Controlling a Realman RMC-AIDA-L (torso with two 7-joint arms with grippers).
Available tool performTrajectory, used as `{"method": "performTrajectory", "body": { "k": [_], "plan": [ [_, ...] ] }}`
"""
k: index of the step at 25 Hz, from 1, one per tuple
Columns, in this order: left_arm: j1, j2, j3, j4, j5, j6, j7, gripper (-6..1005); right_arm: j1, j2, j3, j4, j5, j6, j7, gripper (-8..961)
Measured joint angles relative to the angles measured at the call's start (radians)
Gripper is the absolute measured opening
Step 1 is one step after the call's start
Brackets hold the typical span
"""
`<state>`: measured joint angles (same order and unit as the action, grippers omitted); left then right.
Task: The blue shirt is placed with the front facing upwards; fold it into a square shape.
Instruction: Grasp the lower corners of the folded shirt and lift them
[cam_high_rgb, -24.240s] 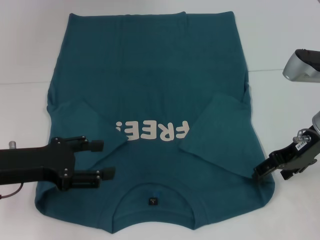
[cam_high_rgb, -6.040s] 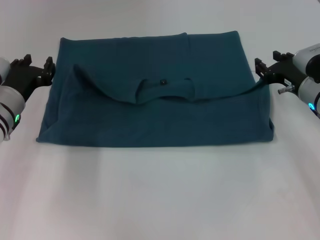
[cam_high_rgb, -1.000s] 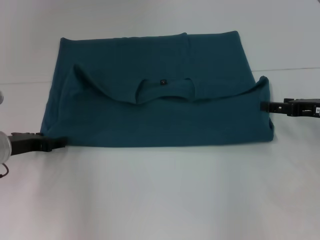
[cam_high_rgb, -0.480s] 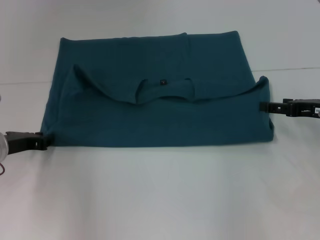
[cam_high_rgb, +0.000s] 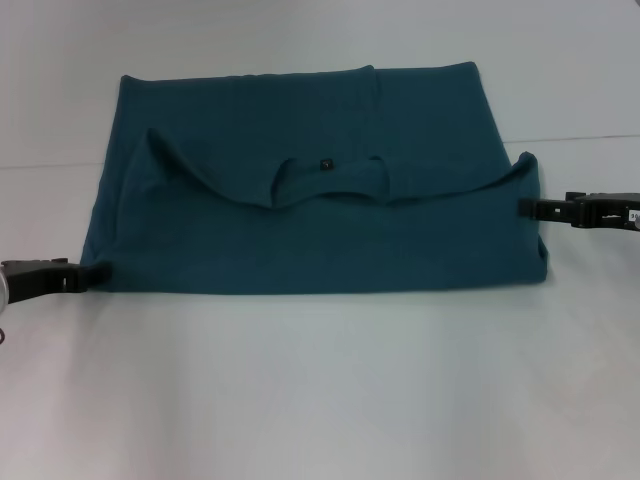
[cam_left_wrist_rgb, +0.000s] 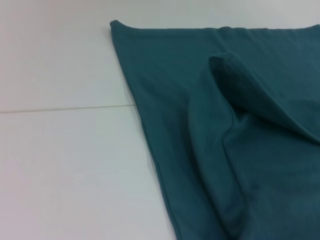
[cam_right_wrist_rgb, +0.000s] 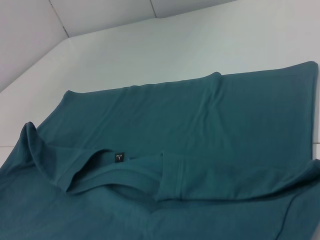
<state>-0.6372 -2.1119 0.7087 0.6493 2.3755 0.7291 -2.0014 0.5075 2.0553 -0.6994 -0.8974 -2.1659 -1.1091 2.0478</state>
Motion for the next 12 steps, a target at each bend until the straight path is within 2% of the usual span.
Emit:
{"method": "performTrajectory", "body": {
  "k": [1,3,12],
  "plan": [
    [-0.001,0.000,0.000,0.000,0.000,0.002,-0.010,429,0.001,0.000,0.000,0.000,0.000,0.000,0.000,930],
    [-0.001,0.001,0.000,0.002,0.000,0.011,-0.022,656,0.003,-0.001,0.000,0.000,0.000,0.000,0.000,931],
    [-0.001,0.001,0.000,0.006,0.001,0.045,-0.042,811,0.006,-0.003,0.000,0.000,0.000,0.000,0.000,930]
  ]
}}
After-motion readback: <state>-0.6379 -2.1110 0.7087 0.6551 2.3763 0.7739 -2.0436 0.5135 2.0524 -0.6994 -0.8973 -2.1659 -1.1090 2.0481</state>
